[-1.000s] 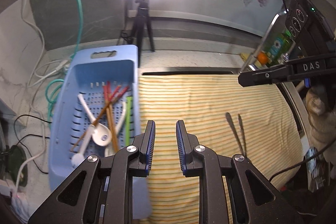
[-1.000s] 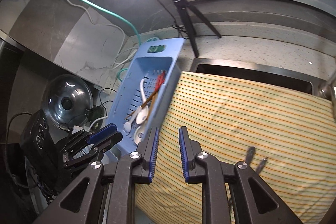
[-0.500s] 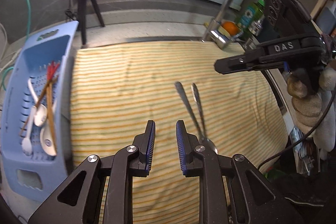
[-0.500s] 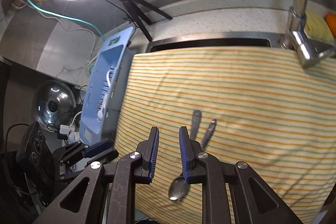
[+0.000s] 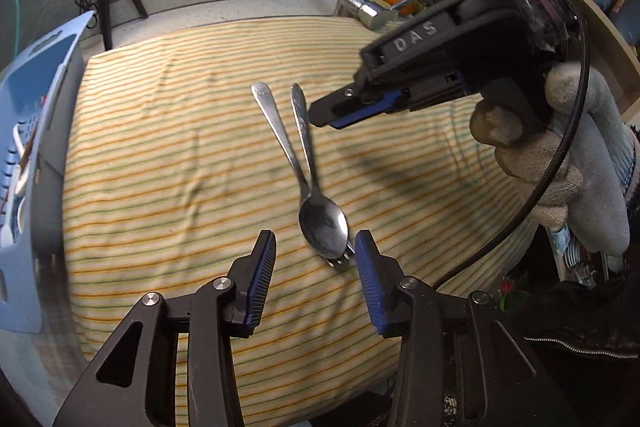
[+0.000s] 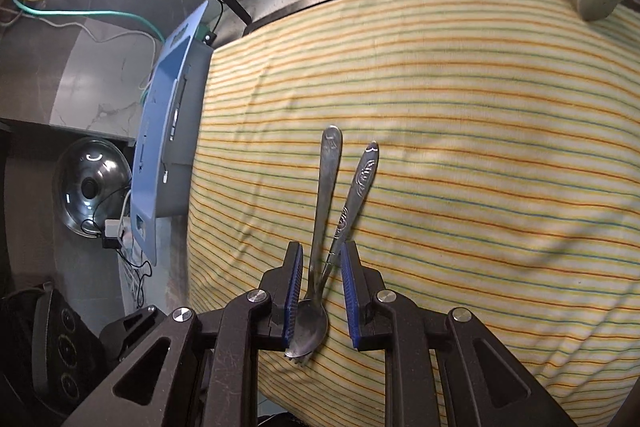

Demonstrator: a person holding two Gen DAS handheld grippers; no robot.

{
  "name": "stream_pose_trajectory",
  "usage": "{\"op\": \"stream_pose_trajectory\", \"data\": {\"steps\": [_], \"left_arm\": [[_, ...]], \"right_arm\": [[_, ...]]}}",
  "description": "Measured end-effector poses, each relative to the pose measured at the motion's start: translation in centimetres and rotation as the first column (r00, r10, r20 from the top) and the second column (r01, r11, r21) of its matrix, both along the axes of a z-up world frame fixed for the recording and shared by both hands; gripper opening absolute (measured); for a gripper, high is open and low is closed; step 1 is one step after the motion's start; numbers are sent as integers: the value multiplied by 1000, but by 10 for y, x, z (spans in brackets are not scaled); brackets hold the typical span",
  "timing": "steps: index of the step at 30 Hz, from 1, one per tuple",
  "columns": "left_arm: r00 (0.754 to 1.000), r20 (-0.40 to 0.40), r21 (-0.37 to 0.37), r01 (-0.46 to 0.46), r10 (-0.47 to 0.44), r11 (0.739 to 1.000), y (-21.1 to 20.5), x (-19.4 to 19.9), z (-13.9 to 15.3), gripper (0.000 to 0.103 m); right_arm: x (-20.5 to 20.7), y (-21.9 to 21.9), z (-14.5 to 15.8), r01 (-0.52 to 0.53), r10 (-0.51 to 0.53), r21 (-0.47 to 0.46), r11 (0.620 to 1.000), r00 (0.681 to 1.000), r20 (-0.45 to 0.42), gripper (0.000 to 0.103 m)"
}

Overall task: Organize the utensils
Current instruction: 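Lower the right gripper onto the metal spoon handles and close it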

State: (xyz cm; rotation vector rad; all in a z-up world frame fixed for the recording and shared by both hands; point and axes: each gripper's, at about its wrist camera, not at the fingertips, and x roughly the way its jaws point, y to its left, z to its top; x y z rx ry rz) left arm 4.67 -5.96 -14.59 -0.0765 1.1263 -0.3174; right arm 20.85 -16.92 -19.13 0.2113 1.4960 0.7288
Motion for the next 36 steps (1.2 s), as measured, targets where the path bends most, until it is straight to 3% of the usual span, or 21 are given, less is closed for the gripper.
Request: {"op": "stream_pose_trajectory", "data": {"steps": [26,29,36], "left_arm": [[999,-43,68,-1,4,998,-22,30,-36,39],[999,-40,68,7,-4,998,-23,30,-37,34],[1000,-31,42,-1,2,999,-19,28,-33,33]], "right_arm": [[4,7,-32,41,-38,32,999,994,-105,18],[4,9,-32,44,-41,24,999,994,-104,18],[4,6,-34,66,-64,15,998,991,-117,7]]}}
